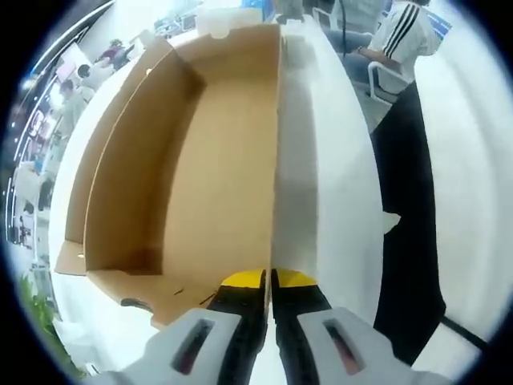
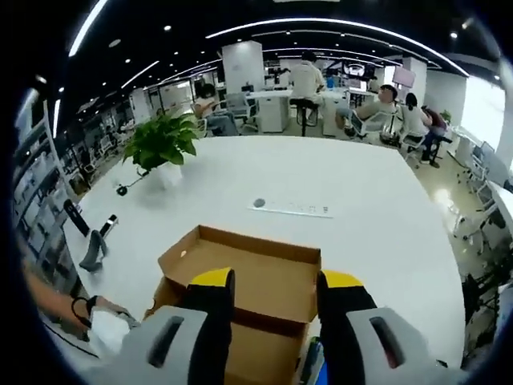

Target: Operate the shoe box by opening the lid, removing the specified soft item, and placing it in the target area until the item is outside and the box remains undamaged.

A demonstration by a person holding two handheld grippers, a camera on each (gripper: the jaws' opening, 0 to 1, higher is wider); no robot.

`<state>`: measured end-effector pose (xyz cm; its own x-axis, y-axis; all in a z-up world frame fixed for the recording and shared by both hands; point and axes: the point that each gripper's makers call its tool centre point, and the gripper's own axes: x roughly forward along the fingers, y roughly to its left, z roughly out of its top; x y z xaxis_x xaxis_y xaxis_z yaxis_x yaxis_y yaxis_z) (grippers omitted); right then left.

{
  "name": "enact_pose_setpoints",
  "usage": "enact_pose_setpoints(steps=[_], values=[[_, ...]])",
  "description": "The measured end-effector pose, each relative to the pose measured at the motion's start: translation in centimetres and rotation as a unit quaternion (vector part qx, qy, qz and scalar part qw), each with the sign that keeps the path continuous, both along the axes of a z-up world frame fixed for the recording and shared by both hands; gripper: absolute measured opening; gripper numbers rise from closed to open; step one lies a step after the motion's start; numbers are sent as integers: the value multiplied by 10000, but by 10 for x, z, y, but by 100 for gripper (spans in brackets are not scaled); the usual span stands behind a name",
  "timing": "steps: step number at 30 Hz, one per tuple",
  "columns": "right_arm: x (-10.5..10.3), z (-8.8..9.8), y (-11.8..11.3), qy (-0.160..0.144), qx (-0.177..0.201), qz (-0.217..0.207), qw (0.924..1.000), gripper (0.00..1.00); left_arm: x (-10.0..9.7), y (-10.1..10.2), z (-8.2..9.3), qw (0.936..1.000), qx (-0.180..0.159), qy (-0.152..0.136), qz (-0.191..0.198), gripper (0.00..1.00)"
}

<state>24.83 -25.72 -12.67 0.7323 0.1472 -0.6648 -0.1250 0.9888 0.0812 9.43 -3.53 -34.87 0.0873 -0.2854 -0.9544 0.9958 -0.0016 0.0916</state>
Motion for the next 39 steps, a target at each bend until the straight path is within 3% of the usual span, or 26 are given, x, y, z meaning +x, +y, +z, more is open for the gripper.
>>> enact_pose_setpoints(steps=[2,6,11,12,13,14,16,18,20,22,24,29,35,39], values=[[-2,-7,2,283,90,-120,9995,39,0,-1,-1,10000,63,2,-3,2],[13,-16,-2,319,-164,-119,9993,36,0,0,-1,10000,79,9,-2,2],[25,-33,-9,732,81,-295,9968,33,0,0,-1,9999,107,-6,40,2],[27,-38,-12,757,-177,-145,9969,28,0,0,-1,9999,98,-2,55,2],[32,-39,-15,644,-375,-59,9972,23,0,0,-1,9999,88,-9,59,2],[41,-38,-23,332,-545,-204,9978,19,0,0,-1,9999,82,-23,63,2],[40,-45,-25,514,-552,-268,9968,21,0,0,-1,9999,81,-39,63,2],[38,-68,-29,1009,-386,-351,9935,22,0,0,-1,9999,83,-60,74,2],[35,-81,-33,1300,-301,-435,9901,24,0,0,-1,9999,76,-80,80,3],[39,-89,-42,1287,-478,-452,9895,25,0,0,-1,9999,63,-121,64,3],[36,-97,-49,1491,-659,-381,9859,25,0,0,-1,9999,48,-149,63,3],[38,-100,-56,1660,-451,-400,9843,27,0,0,0,9999,61,-119,91,3],[36,-112,-51,1926,312,-649,9786,28,0,-1,0,9999,68,-125,90,3],[36,-120,-57,1966,262,-698,9776,28,0,-1,0,9999,68,-121,81,3]])
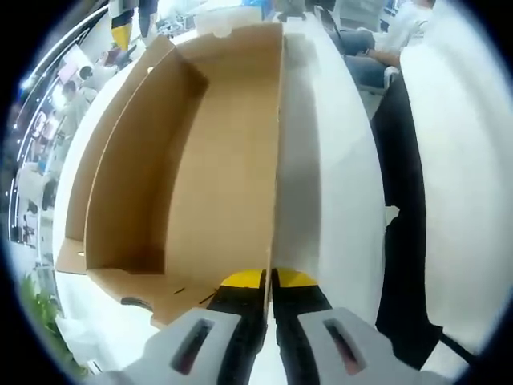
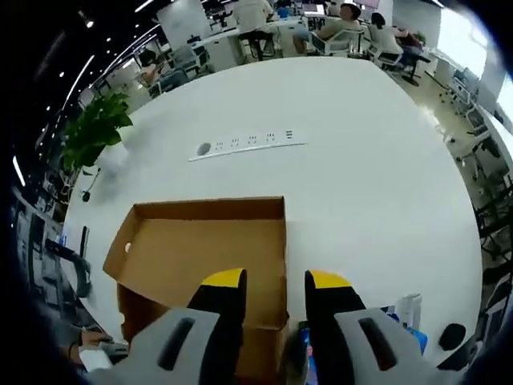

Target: Operate the shoe box by opening the lid, removing the specified soft item, and placing it in the target area until the item is outside and the box remains undamaged.

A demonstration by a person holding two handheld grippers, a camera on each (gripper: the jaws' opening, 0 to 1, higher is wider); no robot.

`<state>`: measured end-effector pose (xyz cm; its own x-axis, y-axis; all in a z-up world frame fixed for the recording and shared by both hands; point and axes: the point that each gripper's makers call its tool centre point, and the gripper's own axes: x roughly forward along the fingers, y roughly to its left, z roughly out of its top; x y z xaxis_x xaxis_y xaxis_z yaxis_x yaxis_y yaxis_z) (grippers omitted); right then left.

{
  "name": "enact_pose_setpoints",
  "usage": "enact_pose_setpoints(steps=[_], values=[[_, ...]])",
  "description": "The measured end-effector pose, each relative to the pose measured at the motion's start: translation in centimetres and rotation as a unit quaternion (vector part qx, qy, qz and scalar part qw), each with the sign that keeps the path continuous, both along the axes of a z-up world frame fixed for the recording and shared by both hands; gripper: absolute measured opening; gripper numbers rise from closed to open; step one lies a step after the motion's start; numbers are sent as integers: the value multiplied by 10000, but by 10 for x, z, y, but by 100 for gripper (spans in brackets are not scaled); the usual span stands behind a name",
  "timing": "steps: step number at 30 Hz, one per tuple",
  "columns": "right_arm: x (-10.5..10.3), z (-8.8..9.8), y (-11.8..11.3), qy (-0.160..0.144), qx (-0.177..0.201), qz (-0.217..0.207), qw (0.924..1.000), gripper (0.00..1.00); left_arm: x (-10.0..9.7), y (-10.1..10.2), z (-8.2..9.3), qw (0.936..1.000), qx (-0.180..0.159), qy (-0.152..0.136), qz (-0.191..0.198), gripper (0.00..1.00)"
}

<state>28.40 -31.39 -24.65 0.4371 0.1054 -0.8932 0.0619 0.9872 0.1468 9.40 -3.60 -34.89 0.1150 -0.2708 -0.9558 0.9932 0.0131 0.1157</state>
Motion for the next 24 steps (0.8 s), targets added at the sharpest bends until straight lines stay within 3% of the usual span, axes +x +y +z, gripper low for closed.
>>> enact_pose_setpoints(steps=[9,21,24], values=[[10,-8,-3,-18,-329,297,9990,28,0,0,0,10000,8,0,0,3],[15,-26,-1,149,-201,-15,9997,23,0,0,0,10000,5,16,-27,3],[18,-30,-1,145,-414,83,9990,24,0,0,0,10000,7,7,-15,3]])
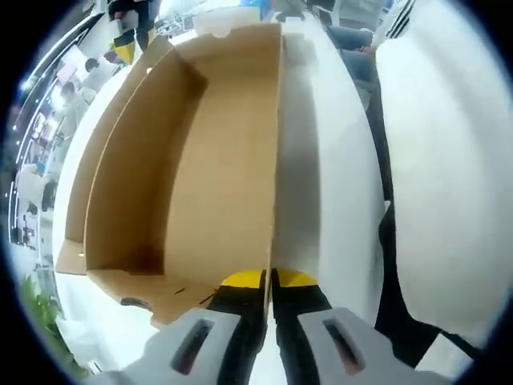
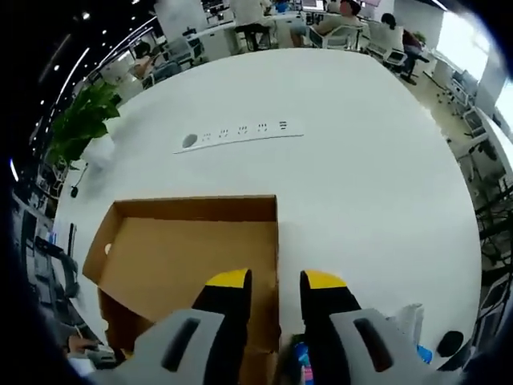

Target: Operate the shoe box by opening the lid, removing the specified soft item, and placing it in the target area until the item is outside and the box remains undamaged.

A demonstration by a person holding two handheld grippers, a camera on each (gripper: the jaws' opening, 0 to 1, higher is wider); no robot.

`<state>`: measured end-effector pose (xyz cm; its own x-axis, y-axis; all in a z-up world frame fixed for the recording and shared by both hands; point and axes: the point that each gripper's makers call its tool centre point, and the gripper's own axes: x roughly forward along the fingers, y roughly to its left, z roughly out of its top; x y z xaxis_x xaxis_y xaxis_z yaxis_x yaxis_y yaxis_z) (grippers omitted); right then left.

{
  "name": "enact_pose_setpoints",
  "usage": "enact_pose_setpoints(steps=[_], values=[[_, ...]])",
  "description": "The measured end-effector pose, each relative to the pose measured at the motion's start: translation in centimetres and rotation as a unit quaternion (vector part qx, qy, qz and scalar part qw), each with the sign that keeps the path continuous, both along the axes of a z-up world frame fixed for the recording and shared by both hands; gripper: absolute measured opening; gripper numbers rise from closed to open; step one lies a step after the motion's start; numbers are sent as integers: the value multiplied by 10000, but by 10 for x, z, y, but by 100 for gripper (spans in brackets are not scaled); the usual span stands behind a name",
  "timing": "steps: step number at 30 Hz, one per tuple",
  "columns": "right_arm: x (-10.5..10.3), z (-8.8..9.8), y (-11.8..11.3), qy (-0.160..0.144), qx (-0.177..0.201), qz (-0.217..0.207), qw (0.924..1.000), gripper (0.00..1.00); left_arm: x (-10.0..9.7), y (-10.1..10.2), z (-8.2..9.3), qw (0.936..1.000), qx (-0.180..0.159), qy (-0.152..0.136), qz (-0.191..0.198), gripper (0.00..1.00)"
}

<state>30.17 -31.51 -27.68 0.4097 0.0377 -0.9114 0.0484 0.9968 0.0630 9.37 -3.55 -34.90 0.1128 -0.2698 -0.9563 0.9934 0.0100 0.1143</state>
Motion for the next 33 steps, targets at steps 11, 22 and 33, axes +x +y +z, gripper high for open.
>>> enact_pose_setpoints(steps=[11,22,33], values=[[13,-25,9,138,-130,306,9994,24,-2,0,0,10000,0,-67,-40,3],[25,-39,9,273,-111,247,9993,24,-1,0,0,10000,46,18,-74,2],[27,-50,5,510,192,-43,9985,15,0,0,-1,9999,46,81,-45,2]])
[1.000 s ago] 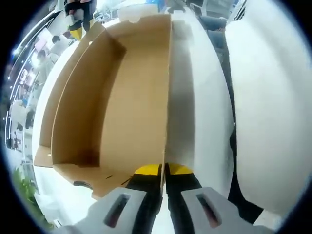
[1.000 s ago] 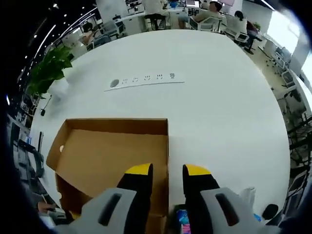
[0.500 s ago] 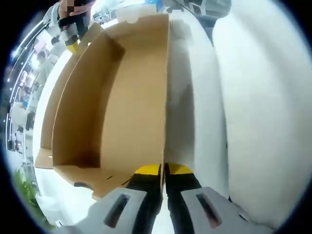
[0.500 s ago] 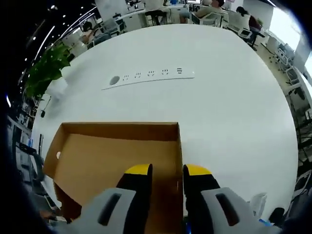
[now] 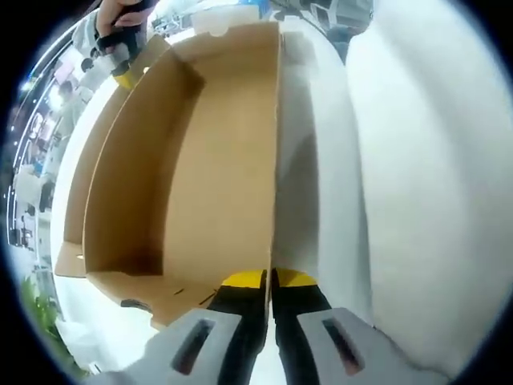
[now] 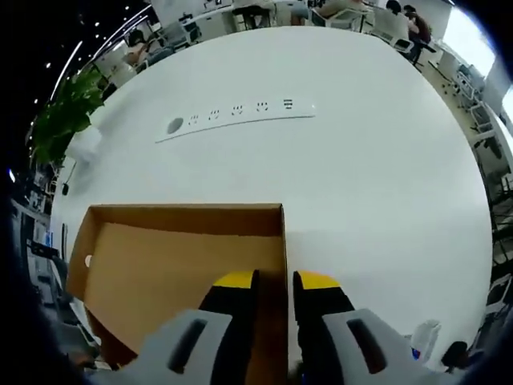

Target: Operate the shoe box by opening the lid, removing the specified soft item, and placing it in the target area until the item is outside and the box remains undamaged.

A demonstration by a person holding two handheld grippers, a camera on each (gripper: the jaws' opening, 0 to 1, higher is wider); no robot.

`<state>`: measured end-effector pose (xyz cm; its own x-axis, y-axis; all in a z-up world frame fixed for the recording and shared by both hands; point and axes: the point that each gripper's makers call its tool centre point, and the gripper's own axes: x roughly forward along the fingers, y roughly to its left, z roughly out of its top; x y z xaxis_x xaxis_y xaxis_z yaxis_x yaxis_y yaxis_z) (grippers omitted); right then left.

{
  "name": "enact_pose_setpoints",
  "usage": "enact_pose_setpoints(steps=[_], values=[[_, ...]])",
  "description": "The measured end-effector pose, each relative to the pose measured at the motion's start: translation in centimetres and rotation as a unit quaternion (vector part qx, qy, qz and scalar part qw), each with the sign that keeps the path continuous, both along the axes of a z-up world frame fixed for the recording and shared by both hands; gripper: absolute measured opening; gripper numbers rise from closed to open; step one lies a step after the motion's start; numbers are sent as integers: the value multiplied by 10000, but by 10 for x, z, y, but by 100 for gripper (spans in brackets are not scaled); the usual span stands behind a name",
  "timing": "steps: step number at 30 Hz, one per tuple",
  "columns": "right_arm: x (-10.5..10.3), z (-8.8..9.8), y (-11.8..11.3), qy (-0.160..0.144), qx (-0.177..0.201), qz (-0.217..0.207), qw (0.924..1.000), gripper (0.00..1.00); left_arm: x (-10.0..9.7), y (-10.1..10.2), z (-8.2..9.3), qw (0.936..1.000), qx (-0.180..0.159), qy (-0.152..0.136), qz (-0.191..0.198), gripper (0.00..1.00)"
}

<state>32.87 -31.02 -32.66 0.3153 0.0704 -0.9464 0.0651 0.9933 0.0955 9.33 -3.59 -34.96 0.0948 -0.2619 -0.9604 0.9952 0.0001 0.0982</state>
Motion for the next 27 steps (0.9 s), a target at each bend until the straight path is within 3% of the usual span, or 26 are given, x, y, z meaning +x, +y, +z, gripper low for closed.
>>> enact_pose_setpoints(steps=[3,6,12,22,27], values=[[1,-3,-1,33,67,-67,9999,14,0,0,0,10000,-8,-14,-9,2],[0,-4,-1,74,49,6,10000,4,0,0,0,10000,-6,-4,4,2],[-3,-6,-6,150,-153,281,9994,0,0,0,0,10000,16,55,57,2],[1,1,-5,-147,-268,654,9974,0,0,0,0,9999,38,89,127,2],[2,10,-6,-389,-139,380,9984,0,1,0,-1,9998,69,119,176,2]])
